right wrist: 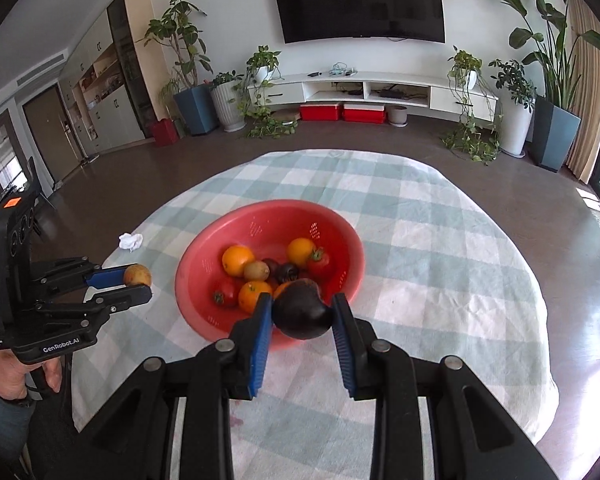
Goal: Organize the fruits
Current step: 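Carry the plum with the right tool over the colander while the left tool carries the brown fruit, then open the left tool to drop the brown fruit while the right tool releases the plum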
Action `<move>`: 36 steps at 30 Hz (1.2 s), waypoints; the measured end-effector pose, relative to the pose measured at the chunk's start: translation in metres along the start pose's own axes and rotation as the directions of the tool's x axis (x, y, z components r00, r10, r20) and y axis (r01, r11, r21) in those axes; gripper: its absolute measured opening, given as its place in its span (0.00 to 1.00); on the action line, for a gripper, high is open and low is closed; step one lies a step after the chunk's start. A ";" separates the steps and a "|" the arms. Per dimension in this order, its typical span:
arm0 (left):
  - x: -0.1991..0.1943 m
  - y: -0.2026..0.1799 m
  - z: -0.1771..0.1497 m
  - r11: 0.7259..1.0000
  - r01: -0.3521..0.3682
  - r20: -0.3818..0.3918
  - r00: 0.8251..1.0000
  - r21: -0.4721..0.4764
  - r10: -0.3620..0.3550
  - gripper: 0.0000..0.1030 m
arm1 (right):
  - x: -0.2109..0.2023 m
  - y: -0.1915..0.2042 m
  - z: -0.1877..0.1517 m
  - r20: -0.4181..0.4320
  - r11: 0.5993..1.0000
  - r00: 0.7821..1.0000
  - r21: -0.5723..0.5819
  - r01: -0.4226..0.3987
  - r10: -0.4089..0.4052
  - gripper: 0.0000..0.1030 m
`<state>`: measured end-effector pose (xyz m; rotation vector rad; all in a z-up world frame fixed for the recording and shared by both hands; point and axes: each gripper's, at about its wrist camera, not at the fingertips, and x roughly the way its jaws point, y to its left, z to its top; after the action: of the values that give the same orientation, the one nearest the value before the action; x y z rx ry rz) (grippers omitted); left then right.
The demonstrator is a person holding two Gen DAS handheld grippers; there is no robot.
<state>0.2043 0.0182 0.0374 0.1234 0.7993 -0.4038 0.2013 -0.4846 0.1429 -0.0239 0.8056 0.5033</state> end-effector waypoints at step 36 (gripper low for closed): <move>0.117 0.004 0.036 0.999 -0.031 -0.092 0.995 0.036 0.034 0.43 | 0.119 0.022 0.008 -0.173 0.982 0.973 -0.142 0.127 -0.151 0.32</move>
<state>0.3034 -0.0227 -0.0215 0.1881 0.8808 -0.3834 0.2658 -0.4134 0.0695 -0.2490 0.9432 0.4235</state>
